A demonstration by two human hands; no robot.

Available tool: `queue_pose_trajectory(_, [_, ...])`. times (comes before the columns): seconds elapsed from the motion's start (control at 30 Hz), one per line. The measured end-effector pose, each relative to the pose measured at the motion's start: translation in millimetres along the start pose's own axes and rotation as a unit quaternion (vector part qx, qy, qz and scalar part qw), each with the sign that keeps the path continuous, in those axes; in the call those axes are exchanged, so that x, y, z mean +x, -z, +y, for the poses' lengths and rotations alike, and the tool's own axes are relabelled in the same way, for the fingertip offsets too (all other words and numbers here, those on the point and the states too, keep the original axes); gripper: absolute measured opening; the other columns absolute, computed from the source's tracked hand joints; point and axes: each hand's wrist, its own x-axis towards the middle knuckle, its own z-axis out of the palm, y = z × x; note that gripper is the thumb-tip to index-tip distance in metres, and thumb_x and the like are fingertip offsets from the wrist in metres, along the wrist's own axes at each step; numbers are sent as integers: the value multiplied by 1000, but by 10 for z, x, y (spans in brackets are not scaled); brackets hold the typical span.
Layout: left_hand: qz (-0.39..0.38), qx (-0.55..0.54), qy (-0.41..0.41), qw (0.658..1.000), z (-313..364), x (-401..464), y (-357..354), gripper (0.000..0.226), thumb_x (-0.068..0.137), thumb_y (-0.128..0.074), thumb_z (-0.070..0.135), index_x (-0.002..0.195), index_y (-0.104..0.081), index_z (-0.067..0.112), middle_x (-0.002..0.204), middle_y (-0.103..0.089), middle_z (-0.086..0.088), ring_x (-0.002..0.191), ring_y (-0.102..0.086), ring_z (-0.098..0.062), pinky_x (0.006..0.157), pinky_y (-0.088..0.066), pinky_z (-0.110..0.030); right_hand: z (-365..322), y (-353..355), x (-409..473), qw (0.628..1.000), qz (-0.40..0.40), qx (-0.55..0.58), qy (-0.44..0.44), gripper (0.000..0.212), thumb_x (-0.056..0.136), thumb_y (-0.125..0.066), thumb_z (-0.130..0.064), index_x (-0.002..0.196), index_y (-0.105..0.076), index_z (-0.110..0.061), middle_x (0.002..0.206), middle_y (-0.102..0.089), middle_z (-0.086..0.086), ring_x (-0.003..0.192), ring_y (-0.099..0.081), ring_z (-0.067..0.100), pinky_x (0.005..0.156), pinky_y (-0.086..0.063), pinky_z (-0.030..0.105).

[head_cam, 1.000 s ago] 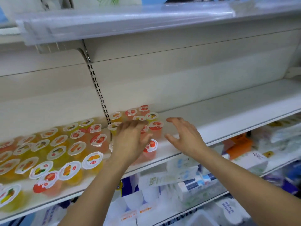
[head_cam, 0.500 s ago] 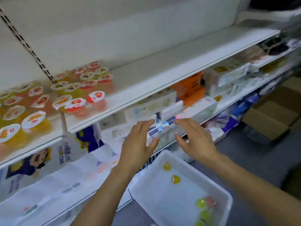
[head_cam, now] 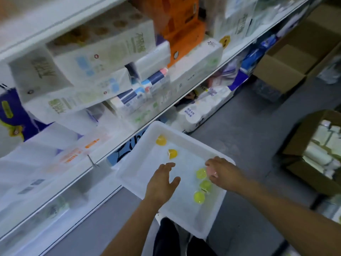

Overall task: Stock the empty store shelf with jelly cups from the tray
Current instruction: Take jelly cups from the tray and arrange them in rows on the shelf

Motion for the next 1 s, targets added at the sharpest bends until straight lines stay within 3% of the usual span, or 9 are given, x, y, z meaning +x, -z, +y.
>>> queue_pose_trajectory(0.17, [-91, 11, 43, 995, -204, 194, -779, 50, 93, -58, 35, 139, -41, 25, 130, -50, 0, 116, -54, -15, 94, -44, -28, 328, -569, 273, 996, -56, -37, -52, 55, 88, -55, -23, 139, -35, -17, 131, -42, 9, 116, -45, 28, 86, -47, 38])
queue_pose_trajectory(0.3, [-162, 30, 74, 984, -376, 299, -1375, 55, 92, -59, 38, 141, -39, 24, 134, -48, -2, 119, -53, -20, 97, -43, -33, 343, -912, 600, 993, -22, -82, -85, 50, 88, -52, -13, 135, -36, -11, 125, -45, 14, 113, -47, 31, 76, -45, 37])
queue_pose_trajectory(0.4, [-202, 25, 117, 972, -490, 377, -1737, 65, 88, -62, 45, 141, -36, 21, 136, -45, -5, 124, -50, -26, 100, -42, -37, 361, -1086, 844, 984, -12, -140, -110, 52, 90, -48, -11, 139, -32, -4, 124, -52, 18, 113, -50, 33, 88, -45, 38])
queue_pose_trajectory(0.47, [-210, 47, 138, 967, -519, 440, -1909, 70, 84, -64, 52, 139, -36, 19, 134, -44, -6, 121, -51, -31, 96, -43, -39, 401, -1198, 978, 976, -14, -186, -108, 58, 91, -47, -13, 144, -26, -3, 126, -54, 18, 114, -51, 33, 92, -42, 37])
queue_pose_trajectory(0.57, [-176, 175, 102, 963, -475, 517, -2063, 68, 81, -61, 61, 129, -40, 17, 124, -44, -4, 108, -56, -30, 79, -45, -37, 472, -1358, 1123, 963, -2, -247, -104, 60, 90, -50, -20, 143, -26, -5, 129, -53, 18, 116, -50, 33, 94, -39, 38])
queue_pose_trajectory(0.67, [-141, 208, 66, 966, -429, 555, -2123, 57, 84, -61, 53, 122, -43, 15, 118, -45, -6, 100, -58, -28, 71, -41, -34, 508, -1420, 1194, 954, 3, -281, -99, 53, 90, -50, -22, 137, -33, -5, 126, -56, 15, 114, -52, 31, 92, -38, 37])
queue_pose_trajectory(0.8, [-155, 122, 92, 976, -484, 551, -2005, 48, 86, -63, 37, 124, -49, 12, 120, -48, -9, 103, -58, -31, 77, -46, -35, 467, -1328, 1176, 962, -1, -259, -91, 42, 88, -50, -21, 127, -40, -9, 119, -60, 11, 110, -53, 28, 87, -36, 36])
queue_pose_trajectory(0.9, [-119, 26, 168, 978, -568, 453, -1684, 47, 79, -69, 36, 118, -57, 13, 115, -57, -7, 104, -59, -28, 80, -44, -30, 314, -1113, 1019, 974, 4, -204, -100, 47, 83, -55, -35, 122, -40, -13, 111, -62, 7, 105, -52, 26, 78, -31, 36])
queue_pose_trajectory(1.0, [-66, -111, 257, 958, -613, 340, -1206, 47, 70, -75, 37, 108, -61, 15, 98, -65, -2, 92, -65, -25, 76, -50, -28, 79, -813, 789, 991, -6, -58, -121, 46, 80, -58, -49, 112, -43, -20, 99, -63, 3, 93, -57, 24, 74, -35, 34])
